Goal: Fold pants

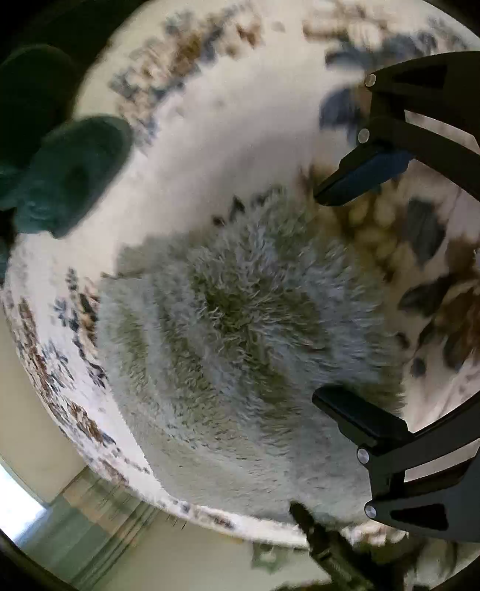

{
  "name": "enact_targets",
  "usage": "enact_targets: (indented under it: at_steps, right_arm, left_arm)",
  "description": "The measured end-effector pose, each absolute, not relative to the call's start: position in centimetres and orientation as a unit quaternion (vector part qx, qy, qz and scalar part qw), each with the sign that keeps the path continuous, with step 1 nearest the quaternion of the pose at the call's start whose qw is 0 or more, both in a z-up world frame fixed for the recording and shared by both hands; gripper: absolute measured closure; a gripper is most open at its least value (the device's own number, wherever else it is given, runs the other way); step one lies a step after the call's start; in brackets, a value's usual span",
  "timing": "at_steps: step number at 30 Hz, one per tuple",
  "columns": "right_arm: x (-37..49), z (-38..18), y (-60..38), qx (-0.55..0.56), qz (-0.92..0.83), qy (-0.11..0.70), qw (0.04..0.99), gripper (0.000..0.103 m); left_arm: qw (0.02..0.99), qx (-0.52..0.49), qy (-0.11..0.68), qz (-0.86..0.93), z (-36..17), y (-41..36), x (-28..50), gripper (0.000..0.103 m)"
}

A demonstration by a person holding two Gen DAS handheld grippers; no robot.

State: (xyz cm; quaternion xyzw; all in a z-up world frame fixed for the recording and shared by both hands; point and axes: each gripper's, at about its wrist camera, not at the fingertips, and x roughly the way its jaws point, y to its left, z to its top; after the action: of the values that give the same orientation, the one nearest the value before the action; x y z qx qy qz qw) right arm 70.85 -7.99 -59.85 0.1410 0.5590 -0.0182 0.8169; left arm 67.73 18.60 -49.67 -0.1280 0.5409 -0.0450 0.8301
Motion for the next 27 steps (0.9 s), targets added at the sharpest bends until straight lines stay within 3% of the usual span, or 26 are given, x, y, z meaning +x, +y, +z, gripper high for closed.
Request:
enact_targets:
  at_steps: [4,6,15,27]
  right_arm:
    - [69.4,-55.7,-7.2,0.077,-0.052,0.534,0.840,0.000]
    - [68.8,-53.7,-6.9,0.057,-0.065,0.525,0.847,0.000]
    - [61.6,-43.8,-7.1,0.019,-0.077,0.487,0.870,0.000]
    - [48.1,-28.1,-8.4,0.005,-0.046,0.443,0.895,0.000]
  left_arm:
    - [0.850,-0.064,0.523,-0.004,-46.8,16.8,65.2,0.017]
    - [0.854,-0.049,0.518,0.005,-46.0,16.2,64.6,0.009]
    - [0.873,-0.025,0.487,0.022,-39.4,13.2,59.6,0.009]
    - [0.904,-0.027,0.426,0.019,-23.5,9.9,46.5,0.009]
